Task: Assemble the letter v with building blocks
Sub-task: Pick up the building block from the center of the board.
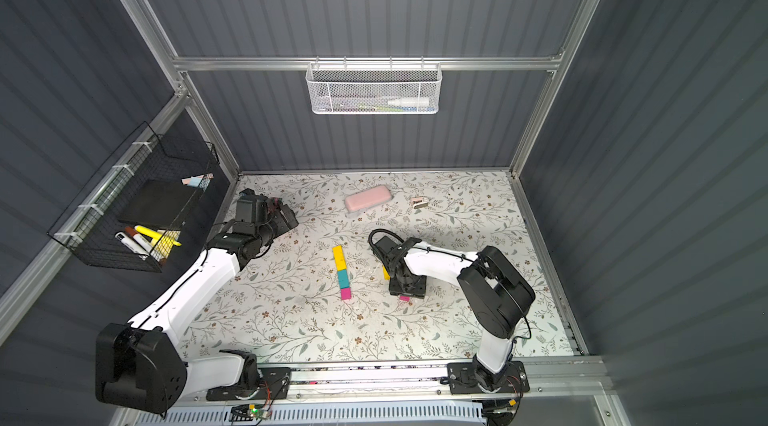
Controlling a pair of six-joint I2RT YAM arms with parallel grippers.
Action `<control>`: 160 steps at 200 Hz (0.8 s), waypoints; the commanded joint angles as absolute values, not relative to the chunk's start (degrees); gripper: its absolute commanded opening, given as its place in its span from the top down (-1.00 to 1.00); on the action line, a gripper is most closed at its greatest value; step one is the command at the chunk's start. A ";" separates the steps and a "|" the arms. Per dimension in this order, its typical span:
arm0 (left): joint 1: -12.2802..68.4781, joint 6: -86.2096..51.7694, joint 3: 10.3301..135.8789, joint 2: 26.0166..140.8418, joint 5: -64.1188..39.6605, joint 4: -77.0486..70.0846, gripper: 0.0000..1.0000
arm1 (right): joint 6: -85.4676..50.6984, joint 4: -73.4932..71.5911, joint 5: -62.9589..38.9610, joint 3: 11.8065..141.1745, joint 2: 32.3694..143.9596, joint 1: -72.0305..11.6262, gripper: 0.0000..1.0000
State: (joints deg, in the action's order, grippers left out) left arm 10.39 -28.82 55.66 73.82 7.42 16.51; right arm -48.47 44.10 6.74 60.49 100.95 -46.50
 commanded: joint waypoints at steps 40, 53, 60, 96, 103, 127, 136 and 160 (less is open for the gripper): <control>10.11 -28.21 55.58 72.27 7.47 16.59 -0.99 | -51.37 42.54 8.67 58.53 101.95 -47.24 0.11; 10.11 -28.21 55.59 72.32 7.47 16.55 -0.99 | -51.16 42.54 9.09 58.86 101.70 -47.29 0.17; 10.11 -28.16 55.59 72.25 7.47 16.60 -0.99 | -50.94 42.67 9.41 59.05 101.71 -47.29 0.20; 10.11 -28.13 55.63 72.34 7.47 16.59 -0.99 | -49.71 42.87 10.89 59.92 102.62 -47.29 0.37; 10.11 -28.17 55.63 72.33 7.47 16.53 -0.99 | -49.37 42.65 10.91 60.09 102.70 -47.29 0.45; 10.11 -28.09 55.60 72.42 7.47 16.54 -0.99 | -49.25 43.57 11.46 61.11 102.26 -47.78 0.69; 10.11 -28.04 55.58 72.55 7.32 16.49 -0.99 | -49.48 44.42 11.80 61.87 102.01 -48.11 0.73; 10.11 -28.08 55.72 72.68 6.99 16.51 -0.99 | -50.56 47.56 12.40 64.87 100.96 -49.28 0.76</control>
